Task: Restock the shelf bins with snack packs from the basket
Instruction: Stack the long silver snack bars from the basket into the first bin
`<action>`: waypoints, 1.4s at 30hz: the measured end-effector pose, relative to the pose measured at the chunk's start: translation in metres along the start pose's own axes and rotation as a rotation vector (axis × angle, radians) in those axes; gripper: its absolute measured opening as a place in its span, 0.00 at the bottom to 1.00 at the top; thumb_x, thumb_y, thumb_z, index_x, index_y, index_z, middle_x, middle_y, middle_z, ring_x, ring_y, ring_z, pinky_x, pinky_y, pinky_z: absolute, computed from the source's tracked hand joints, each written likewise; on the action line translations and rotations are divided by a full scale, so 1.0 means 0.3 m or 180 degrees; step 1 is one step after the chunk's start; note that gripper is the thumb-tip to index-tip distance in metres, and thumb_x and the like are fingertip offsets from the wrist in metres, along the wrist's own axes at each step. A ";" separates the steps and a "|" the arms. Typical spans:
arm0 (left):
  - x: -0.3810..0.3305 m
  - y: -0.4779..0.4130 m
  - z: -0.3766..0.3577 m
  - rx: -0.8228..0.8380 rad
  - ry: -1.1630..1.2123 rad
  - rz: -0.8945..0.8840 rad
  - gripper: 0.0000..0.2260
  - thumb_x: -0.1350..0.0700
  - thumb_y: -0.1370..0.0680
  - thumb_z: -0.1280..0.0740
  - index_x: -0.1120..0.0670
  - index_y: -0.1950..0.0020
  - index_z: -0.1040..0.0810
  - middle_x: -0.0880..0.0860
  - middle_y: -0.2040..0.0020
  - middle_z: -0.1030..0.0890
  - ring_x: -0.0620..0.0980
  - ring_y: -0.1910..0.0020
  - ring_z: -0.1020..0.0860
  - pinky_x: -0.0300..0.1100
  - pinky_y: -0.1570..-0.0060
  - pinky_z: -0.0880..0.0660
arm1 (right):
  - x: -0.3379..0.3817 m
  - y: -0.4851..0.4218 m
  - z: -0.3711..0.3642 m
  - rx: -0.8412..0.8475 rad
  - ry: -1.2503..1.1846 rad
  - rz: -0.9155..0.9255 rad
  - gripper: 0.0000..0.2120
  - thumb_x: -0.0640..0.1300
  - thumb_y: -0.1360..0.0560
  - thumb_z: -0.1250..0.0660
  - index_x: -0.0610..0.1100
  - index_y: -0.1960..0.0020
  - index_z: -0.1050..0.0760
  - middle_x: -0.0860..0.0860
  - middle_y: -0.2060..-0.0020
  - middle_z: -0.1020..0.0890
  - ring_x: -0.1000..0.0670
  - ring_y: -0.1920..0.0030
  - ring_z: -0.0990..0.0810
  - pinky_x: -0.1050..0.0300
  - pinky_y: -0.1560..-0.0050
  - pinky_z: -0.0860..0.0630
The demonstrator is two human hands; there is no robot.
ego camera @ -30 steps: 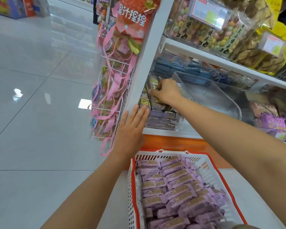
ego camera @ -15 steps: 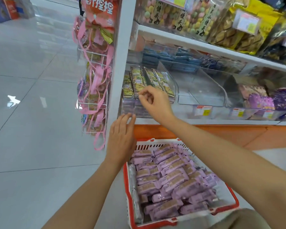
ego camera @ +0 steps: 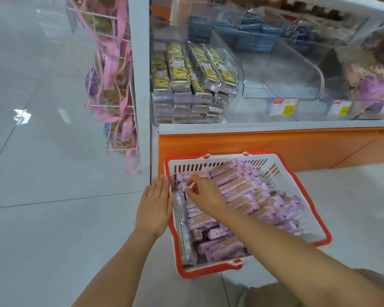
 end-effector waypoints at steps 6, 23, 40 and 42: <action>0.009 0.010 -0.012 -0.0020 0.0112 0.0090 0.33 0.40 0.25 0.72 0.51 0.22 0.60 0.49 0.19 0.55 0.43 0.25 0.64 0.40 0.26 0.66 | -0.088 0.049 -0.239 0.0987 0.0177 -0.0394 0.15 0.49 0.22 0.35 0.42 0.40 0.30 0.45 0.54 0.19 0.46 0.54 0.21 0.48 0.51 0.22; 0.005 -0.011 0.026 -0.0125 -0.0013 0.0028 0.26 0.46 0.15 0.55 0.55 0.19 0.47 0.54 0.19 0.45 0.53 0.20 0.49 0.45 0.24 0.53 | -0.072 0.008 -0.074 0.0622 -0.0276 -0.0298 0.27 0.44 0.28 0.27 0.49 0.35 0.37 0.54 0.64 0.25 0.55 0.66 0.24 0.62 0.67 0.30; -0.061 -0.137 0.209 -0.0445 0.4176 0.1516 0.10 0.55 0.19 0.38 0.61 0.49 0.23 0.59 0.59 0.20 0.59 0.60 0.21 0.48 0.57 0.20 | 0.083 -0.017 0.202 0.0865 -0.0334 0.0303 0.32 0.53 0.28 0.26 0.51 0.29 0.38 0.54 0.50 0.25 0.52 0.52 0.22 0.53 0.50 0.23; -0.055 -0.121 0.238 -0.0472 0.4580 0.1620 0.10 0.59 0.18 0.42 0.59 0.56 0.25 0.57 0.62 0.22 0.53 0.64 0.23 0.41 0.64 0.22 | 0.080 -0.003 0.197 0.1162 -0.0333 0.0217 0.32 0.56 0.27 0.28 0.49 0.29 0.37 0.54 0.48 0.26 0.53 0.51 0.24 0.55 0.48 0.25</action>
Point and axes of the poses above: each hand's wrist, its own y-axis away from the middle knuckle, its own z-axis out of the back of the hand, x = y × z, the point moved 8 cm from there along -y, towards the middle knuckle
